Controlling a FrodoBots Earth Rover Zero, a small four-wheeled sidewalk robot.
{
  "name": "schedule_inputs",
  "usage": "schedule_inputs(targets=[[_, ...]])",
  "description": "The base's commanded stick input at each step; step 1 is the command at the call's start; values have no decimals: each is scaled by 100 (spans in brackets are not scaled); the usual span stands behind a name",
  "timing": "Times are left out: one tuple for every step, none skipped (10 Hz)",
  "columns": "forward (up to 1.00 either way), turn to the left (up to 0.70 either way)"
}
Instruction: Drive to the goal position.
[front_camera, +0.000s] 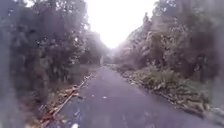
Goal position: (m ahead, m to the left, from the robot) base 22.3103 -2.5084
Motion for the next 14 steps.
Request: schedule_inputs(targets=[[85, 0], [85, 0], [85, 0], [85, 0], [85, 0], [85, 0], [85, 0], [85, 0], [85, 0], [85, 0], [85, 0], [85, 0], [85, 0], [85, 0]])
